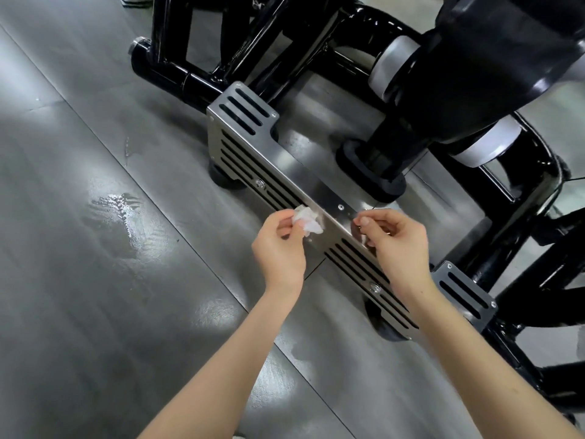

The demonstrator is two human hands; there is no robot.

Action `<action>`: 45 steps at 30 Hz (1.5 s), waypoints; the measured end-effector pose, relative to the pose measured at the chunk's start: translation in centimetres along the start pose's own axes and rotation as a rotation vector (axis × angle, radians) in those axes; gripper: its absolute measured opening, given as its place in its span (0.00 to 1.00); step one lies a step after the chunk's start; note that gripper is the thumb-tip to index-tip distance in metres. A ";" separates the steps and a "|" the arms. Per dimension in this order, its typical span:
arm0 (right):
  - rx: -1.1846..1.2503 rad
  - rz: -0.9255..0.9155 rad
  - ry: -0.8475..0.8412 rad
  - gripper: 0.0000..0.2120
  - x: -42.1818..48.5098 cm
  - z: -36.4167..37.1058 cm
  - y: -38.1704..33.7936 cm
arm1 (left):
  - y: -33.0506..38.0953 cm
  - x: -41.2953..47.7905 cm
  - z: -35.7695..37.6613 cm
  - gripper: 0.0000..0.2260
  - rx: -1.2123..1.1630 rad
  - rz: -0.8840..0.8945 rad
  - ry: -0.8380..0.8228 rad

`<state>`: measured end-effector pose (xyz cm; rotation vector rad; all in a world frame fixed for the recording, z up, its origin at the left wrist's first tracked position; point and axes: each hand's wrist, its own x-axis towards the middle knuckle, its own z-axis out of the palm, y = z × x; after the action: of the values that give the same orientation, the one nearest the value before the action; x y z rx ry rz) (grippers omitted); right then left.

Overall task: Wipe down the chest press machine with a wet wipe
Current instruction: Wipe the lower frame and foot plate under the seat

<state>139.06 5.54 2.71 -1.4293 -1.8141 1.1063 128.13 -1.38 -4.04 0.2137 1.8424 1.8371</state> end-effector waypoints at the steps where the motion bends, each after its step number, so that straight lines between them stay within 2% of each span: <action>1: -0.017 -0.006 0.014 0.05 0.1 -0.1 0.1 | 0.4 -0.2 0.3 0.08 -0.054 0.004 0.016; 6: 0.027 0.015 0.094 0.05 0.2 -0.5 0.3 | 1.7 0.6 2.0 0.08 -0.264 0.007 0.126; 9: 0.101 0.036 0.128 0.06 0.3 -1.3 0.5 | 1.1 0.4 3.0 0.06 -0.177 0.104 0.104; 14: 0.162 0.059 0.172 0.08 0.0 -2.5 1.3 | -0.6 -4.1 4.1 0.03 0.032 0.341 -0.164; 19: 0.169 0.082 0.180 0.08 -0.3 -3.6 2.2 | 2.0 0.7 3.3 0.05 0.188 0.361 -0.012; 22: 0.169 0.098 0.188 0.08 -0.1 -3.9 2.5 | 2.0 1.5 2.6 0.04 0.428 0.555 -0.151; 25: 0.161 0.100 0.193 0.07 -0.1 -3.9 2.8 | 0.3 -0.2 2.4 0.04 0.641 0.863 -0.291; 29: 0.173 0.135 0.185 0.07 -0.4 -4.3 3.5 | -0.6 0.1 1.6 0.09 0.790 1.145 -0.263; 35: 0.188 0.126 0.187 0.07 -0.5 -4.4 3.5 | 1.1 3.1 1.9 0.11 0.928 1.179 -0.278; 41: 0.219 0.113 0.156 0.06 -0.4 -4.3 3.3 | 0.0 1.0 3.0 0.14 0.933 1.398 -0.621; 43: 0.228 0.124 0.154 0.06 -0.3 -4.4 3.2 | 0.2 2.4 2.3 0.14 0.976 1.414 -0.592; 45: 0.230 0.128 0.145 0.06 -0.3 -4.5 3.1 | 0.9 4.7 1.4 0.14 1.048 1.353 -0.499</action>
<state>144.36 6.61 2.28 -1.4627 -1.4617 1.1996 124.58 2.14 -4.25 2.4580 2.1679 0.8649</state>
